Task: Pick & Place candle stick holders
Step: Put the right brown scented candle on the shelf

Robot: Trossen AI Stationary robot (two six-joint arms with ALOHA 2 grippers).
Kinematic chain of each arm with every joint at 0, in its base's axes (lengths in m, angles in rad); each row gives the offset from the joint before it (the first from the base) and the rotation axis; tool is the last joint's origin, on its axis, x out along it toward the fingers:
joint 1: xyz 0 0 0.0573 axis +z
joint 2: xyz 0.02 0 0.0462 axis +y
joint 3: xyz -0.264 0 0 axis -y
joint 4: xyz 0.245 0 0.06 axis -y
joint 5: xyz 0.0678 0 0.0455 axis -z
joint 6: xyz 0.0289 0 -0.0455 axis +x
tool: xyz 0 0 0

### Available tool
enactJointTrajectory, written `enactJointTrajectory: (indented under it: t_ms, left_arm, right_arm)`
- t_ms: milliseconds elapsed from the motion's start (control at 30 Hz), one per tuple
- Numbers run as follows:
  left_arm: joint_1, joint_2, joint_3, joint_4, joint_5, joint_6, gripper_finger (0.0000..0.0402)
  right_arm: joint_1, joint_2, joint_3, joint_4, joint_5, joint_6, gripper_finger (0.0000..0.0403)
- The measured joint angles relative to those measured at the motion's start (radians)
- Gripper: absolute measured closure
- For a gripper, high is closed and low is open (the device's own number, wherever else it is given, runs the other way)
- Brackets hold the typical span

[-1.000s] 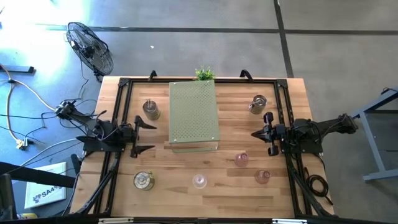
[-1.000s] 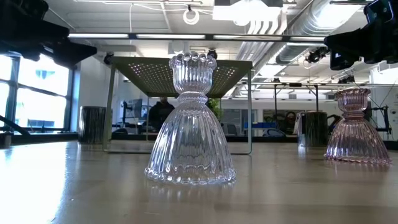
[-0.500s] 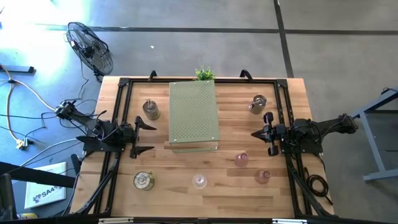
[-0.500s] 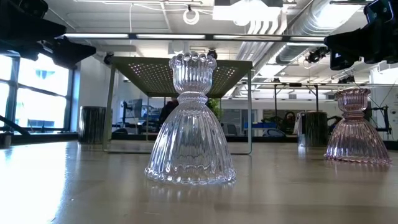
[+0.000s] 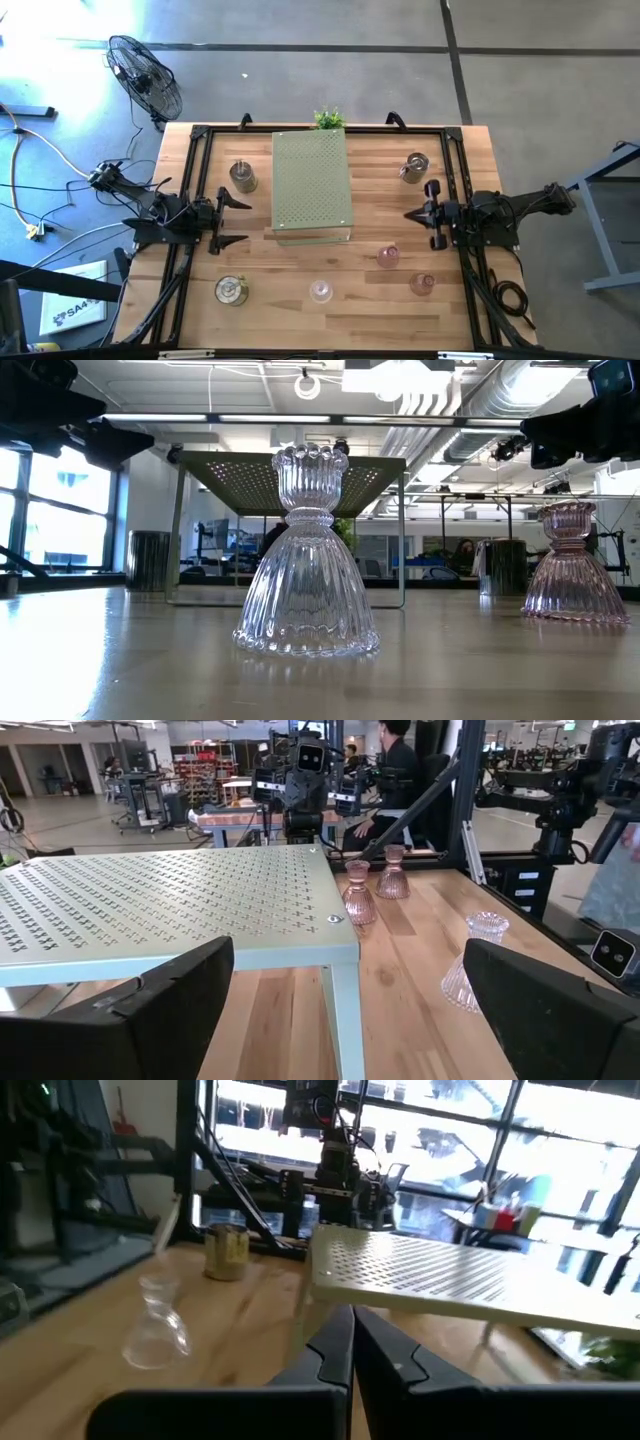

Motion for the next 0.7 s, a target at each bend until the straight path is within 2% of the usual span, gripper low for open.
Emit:
enactJointTrajectory:
  t_ms: [200,367,500,600,700]
  left_arm:
    - [0.0,0.0,0.0,0.0,0.0,0.0,0.0014]
    - [0.0,0.0,0.0,0.001,0.0,0.0,0.0014]
    - [0.0,0.0,0.0,0.001,0.0,0.0,0.0014]
    - [0.0,0.0,0.0,0.001,0.0,0.0,0.0014]
    - [0.0,0.0,0.0,0.001,0.0,0.0,0.0014]
  right_arm:
    - [0.0,0.0,0.0,0.0,0.038,-0.017,0.0398]
    - [0.0,0.0,0.0,0.0,0.044,0.127,0.0398]
    - [0.0,0.005,0.0,-0.006,0.095,0.225,0.0393]
    - [0.001,0.021,0.0,-0.011,0.081,0.238,0.0367]
    - [0.001,0.044,0.001,-0.014,0.08,0.242,0.0319]
